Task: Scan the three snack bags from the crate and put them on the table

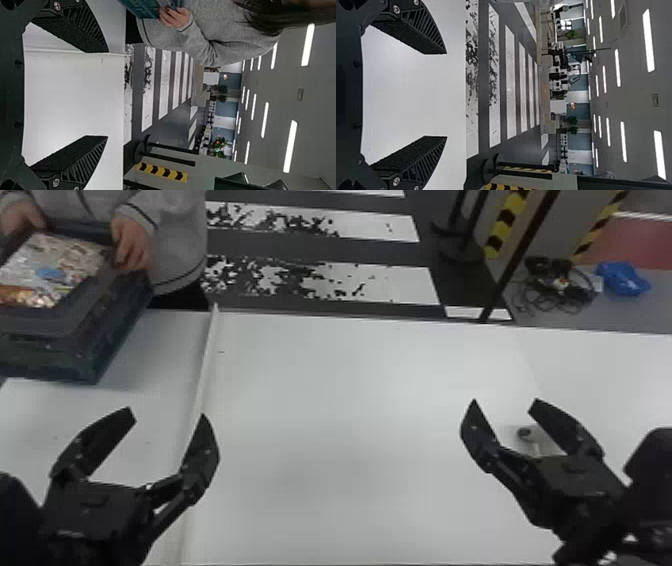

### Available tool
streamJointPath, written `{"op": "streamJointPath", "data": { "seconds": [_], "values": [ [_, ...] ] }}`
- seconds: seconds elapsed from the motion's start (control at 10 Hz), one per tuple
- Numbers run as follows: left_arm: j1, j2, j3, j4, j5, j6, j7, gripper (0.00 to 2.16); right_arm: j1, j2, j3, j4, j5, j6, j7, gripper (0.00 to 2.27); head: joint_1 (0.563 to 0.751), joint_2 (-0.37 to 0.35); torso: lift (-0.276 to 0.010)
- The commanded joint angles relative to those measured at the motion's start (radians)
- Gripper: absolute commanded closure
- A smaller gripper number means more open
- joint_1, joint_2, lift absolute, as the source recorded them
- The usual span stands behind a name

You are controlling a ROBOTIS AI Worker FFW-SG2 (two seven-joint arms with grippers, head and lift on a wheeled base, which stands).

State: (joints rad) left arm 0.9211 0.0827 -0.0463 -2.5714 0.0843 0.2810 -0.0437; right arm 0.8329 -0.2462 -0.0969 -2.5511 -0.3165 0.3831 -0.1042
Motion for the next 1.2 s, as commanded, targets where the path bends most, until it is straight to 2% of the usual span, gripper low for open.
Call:
{"op": "streamJointPath", "data": {
  "seconds": [0.0,1.1],
  "values": [
    [0.002,0.0,-0.001,0.0,0.0,0.001,0.001,0.1,0.002,0.001,0.0,-0.001,0.001,0.0,0.0,0.13,0.695,-0.102,-0.094],
    [-0.005,0.002,0.002,-0.003,-0.002,-0.012,-0.001,0.1,-0.009,0.016,0.005,-0.003,0.001,0.0,0.0,0.13,0.695,-0.102,-0.094]
  ]
}}
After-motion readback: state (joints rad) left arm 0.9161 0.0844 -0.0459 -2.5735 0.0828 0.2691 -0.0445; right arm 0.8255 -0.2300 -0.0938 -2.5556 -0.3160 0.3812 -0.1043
